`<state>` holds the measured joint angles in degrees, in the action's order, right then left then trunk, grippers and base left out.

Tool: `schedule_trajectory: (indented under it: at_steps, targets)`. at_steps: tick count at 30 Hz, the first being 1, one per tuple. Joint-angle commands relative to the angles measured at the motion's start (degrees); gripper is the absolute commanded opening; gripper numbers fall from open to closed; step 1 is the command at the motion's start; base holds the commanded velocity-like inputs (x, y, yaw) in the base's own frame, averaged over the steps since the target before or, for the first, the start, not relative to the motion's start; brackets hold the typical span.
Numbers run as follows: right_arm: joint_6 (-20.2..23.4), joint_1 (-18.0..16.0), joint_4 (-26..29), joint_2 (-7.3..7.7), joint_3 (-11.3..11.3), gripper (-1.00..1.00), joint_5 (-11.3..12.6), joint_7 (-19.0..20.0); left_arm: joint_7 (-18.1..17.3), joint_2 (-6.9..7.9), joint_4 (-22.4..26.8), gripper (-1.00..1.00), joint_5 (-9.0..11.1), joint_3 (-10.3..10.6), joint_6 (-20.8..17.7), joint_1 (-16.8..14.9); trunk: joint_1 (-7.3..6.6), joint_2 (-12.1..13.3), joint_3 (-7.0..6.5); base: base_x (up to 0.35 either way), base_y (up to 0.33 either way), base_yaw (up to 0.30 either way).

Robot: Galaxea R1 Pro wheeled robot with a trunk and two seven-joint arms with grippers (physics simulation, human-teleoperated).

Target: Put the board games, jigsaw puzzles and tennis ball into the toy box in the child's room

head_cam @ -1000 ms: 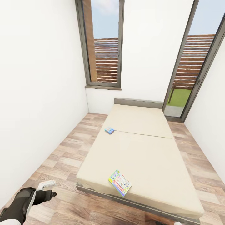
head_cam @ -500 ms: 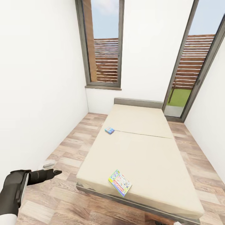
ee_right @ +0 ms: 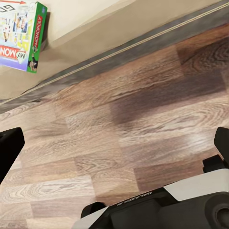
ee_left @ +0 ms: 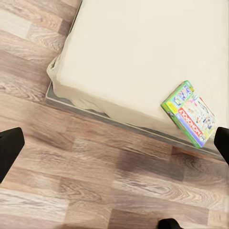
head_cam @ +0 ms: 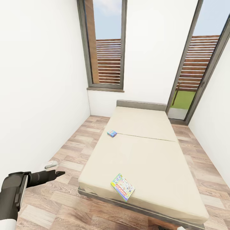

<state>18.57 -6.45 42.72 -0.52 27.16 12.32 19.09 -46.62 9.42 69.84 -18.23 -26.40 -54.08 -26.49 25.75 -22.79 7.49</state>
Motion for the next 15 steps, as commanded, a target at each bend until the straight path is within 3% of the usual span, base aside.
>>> schedule_trajectory:
  at_steps: [1, 15]
  targets:
    - [0.52, -0.05, 0.09, -0.05, 0.27, 1.00, 0.49, 0.20, -0.87, -0.02, 0.08, 1.00, -0.58, -0.10, -0.21, -0.07, 0.04, -0.13, 0.13, 0.000, 0.000, 0.000]
    - [0.60, -0.05, 0.09, -0.01, 0.35, 1.00, 0.51, 0.39, -2.96, -0.14, 0.20, 1.00, -0.58, -0.06, -0.41, -0.06, 2.67, -4.94, 2.28, 0.000, 0.000, 0.000]
